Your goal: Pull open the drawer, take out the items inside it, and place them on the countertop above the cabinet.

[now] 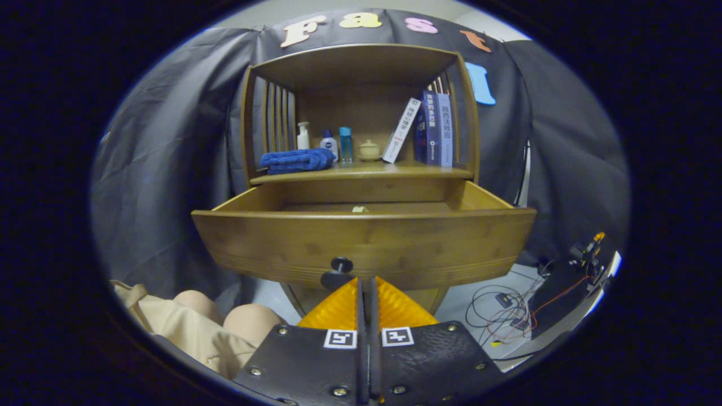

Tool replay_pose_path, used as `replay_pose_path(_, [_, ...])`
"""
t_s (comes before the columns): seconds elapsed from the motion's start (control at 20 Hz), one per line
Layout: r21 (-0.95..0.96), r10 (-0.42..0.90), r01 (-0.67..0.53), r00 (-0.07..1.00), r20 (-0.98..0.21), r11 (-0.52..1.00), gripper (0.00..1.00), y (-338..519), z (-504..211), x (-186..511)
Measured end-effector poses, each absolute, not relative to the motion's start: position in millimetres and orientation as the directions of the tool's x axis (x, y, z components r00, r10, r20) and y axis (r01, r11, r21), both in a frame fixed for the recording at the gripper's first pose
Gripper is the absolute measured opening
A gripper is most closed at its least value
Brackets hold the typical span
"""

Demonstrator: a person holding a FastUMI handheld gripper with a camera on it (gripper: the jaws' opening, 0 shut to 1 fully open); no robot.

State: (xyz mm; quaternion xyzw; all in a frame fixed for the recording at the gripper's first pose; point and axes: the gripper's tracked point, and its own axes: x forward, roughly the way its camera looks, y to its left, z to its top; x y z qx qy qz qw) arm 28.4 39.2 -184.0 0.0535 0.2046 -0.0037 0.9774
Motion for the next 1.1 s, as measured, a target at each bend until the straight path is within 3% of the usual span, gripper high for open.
replay_pose_path(0.35, [0.101,0.045,-0.018,0.96,-0.275,0.995,0.11,48.7,-125.5,69.3])
replay_pose_path(0.55, [0.077,0.071,-0.055,0.974,-0.217,0.995,0.28,54.2,-97.9,106.7])
replay_pose_path(0.7, [0.045,0.099,-0.092,0.972,-0.212,0.995,0.32,59.5,-84.2,140.5])
replay_pose_path(1.1, [0.15,0.168,-0.11,0.871,-0.462,0.982,0.35,62.9,-133.9,224.5])
